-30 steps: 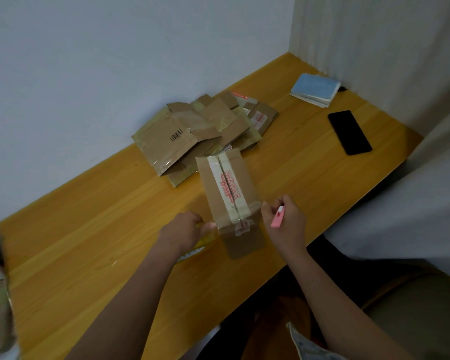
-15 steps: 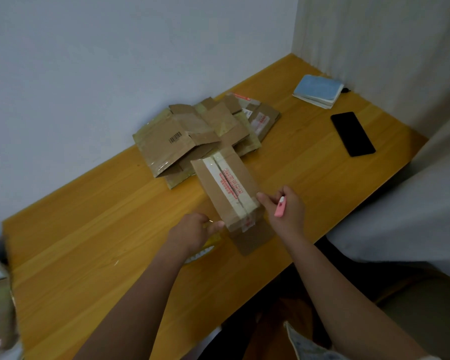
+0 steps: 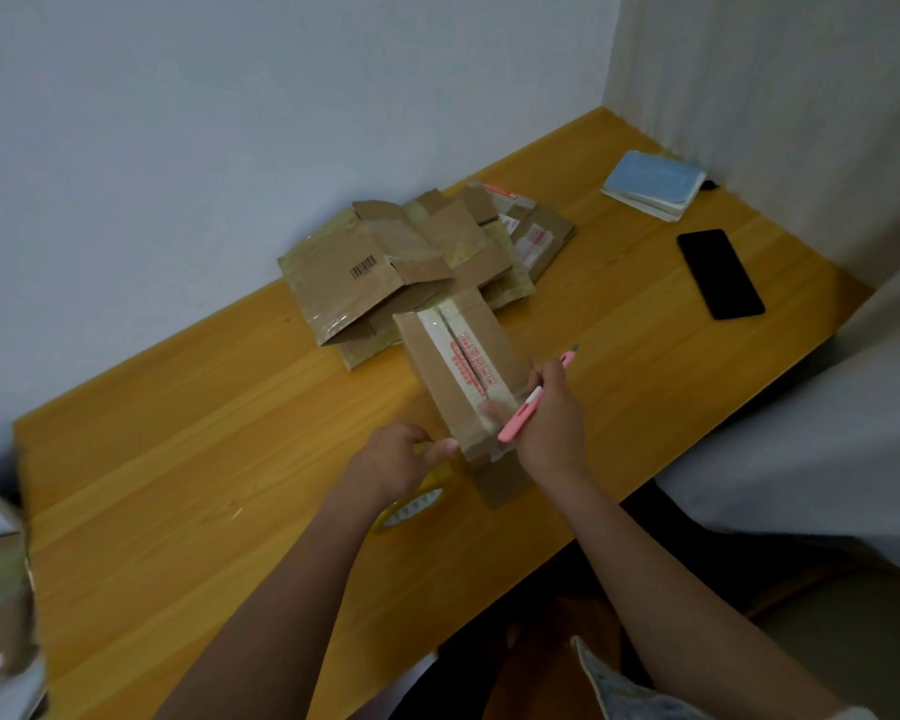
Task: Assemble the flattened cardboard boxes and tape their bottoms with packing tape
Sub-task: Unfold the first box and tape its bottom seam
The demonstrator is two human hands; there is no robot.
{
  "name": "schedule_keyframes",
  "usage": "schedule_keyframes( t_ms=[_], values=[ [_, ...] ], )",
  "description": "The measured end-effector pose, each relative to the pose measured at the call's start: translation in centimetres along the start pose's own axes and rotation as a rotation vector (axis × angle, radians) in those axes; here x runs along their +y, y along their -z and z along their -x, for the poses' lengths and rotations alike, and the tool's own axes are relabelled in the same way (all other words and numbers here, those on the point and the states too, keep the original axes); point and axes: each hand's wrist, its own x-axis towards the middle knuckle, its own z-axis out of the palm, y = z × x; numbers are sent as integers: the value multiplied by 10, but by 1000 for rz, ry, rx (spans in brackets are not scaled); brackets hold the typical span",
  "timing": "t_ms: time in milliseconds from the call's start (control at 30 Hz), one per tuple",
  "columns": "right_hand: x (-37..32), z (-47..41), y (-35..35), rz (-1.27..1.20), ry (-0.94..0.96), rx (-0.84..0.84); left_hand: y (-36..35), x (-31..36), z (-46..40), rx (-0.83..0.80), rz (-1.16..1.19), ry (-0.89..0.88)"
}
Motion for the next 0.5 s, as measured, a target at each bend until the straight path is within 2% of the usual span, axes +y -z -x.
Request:
schedule_keyframes(
  t_ms=[333, 433, 500],
  values=[
    [7, 5, -9, -3, -16, -62, 1, -1, 3, 13, 14, 4],
    [1, 2, -11, 167, 119, 27, 2, 1, 3, 16, 55, -8],
    [-5, 10, -14, 202, 253, 14, 5, 3, 5, -7, 108, -25]
  ],
)
